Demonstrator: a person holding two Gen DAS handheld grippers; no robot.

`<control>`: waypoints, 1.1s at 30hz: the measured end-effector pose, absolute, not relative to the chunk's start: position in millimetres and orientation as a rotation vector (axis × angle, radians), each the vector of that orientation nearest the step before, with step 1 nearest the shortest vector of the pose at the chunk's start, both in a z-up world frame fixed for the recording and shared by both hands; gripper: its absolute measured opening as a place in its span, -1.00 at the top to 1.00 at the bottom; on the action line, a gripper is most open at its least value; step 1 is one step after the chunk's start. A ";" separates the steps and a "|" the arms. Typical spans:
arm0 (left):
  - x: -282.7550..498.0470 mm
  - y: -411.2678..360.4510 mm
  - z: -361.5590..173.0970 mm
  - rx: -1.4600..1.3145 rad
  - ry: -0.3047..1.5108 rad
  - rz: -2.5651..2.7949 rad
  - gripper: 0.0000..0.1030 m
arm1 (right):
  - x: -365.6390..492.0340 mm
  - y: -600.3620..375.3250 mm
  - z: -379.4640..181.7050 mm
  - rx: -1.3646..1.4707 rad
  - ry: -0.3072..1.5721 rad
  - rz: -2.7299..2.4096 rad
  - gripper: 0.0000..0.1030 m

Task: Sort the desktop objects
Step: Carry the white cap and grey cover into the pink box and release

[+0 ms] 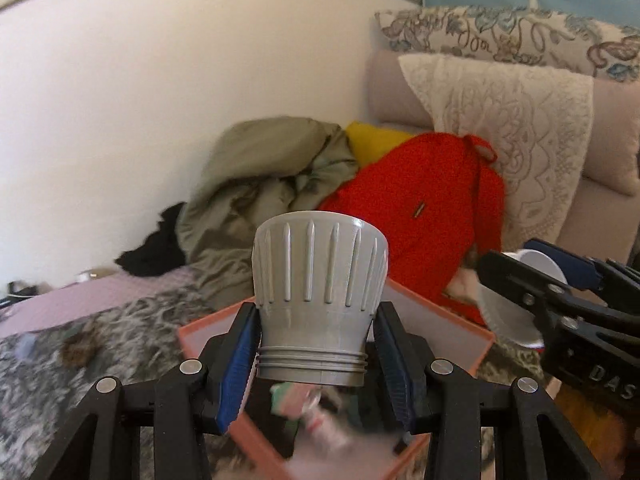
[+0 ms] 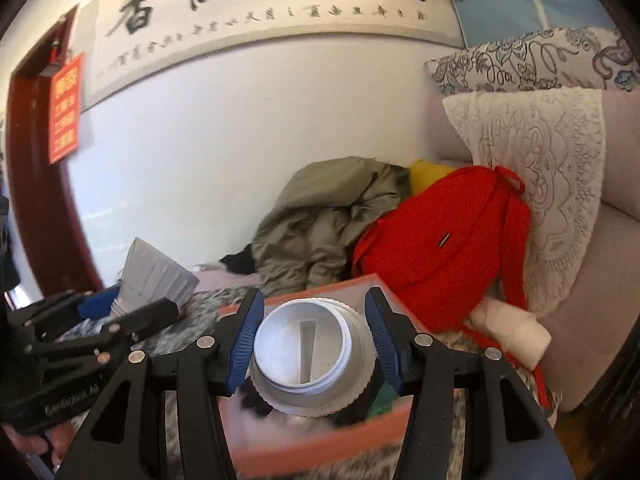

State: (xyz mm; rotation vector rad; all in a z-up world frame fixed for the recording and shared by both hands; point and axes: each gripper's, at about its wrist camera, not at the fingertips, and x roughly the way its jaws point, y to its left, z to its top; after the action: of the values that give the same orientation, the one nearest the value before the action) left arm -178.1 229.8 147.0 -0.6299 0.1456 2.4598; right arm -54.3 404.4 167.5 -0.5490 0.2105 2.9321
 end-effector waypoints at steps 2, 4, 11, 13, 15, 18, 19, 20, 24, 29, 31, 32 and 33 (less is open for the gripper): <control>-213.9 251.6 127.0 -0.712 0.130 2.404 -0.14 | -92.9 422.3 159.4 -0.605 0.245 2.917 -0.09; -244.8 264.2 100.9 -0.838 0.137 2.369 -0.76 | -137.8 440.7 134.6 -0.748 0.254 2.855 -0.28; -287.8 216.9 58.2 -1.019 0.016 2.421 -0.85 | -172.4 479.8 76.0 -0.795 0.353 2.644 -0.77; -286.1 193.5 57.4 -1.034 0.001 2.460 -0.86 | -167.7 478.7 76.8 -0.777 0.377 2.639 -0.77; -280.8 171.9 56.8 -1.046 0.002 2.498 -0.87 | -162.4 473.1 84.9 -0.748 0.394 2.649 -0.77; -267.8 139.4 55.8 -1.058 0.004 2.549 -0.87 | -149.7 447.8 103.5 -0.704 0.384 2.689 -0.84; -263.8 128.8 55.2 -1.061 0.000 2.562 -0.87 | -145.7 436.1 110.1 -0.690 0.373 2.709 -0.87; -259.4 117.3 54.6 -1.065 -0.002 2.575 -0.87 | -142.4 423.9 116.2 -0.682 0.358 2.733 -0.88; -238.4 62.2 51.8 -1.082 -0.011 2.650 -0.87 | -133.9 368.1 135.7 -0.662 0.286 2.819 -0.96; -223.6 -10.9 40.7 -1.119 -0.037 2.745 -0.89 | -146.1 283.3 128.7 -0.761 0.225 2.942 -0.97; -222.9 -42.5 32.6 -1.143 -0.064 2.783 -0.89 | -160.0 243.1 114.9 -0.832 0.198 2.994 -0.98; -224.8 -59.9 27.2 -1.158 -0.088 2.802 -0.90 | -166.1 226.9 108.1 -0.863 0.188 3.011 -0.98; -228.1 -75.5 21.8 -1.174 -0.111 2.818 -0.90 | -175.5 207.1 98.4 -0.906 0.182 3.034 -0.98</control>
State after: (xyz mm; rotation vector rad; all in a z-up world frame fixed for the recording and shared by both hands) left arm -228.1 -75.5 21.8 -1.1737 -0.1107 2.8182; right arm -175.5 207.1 98.4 -0.9061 0.1825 3.0344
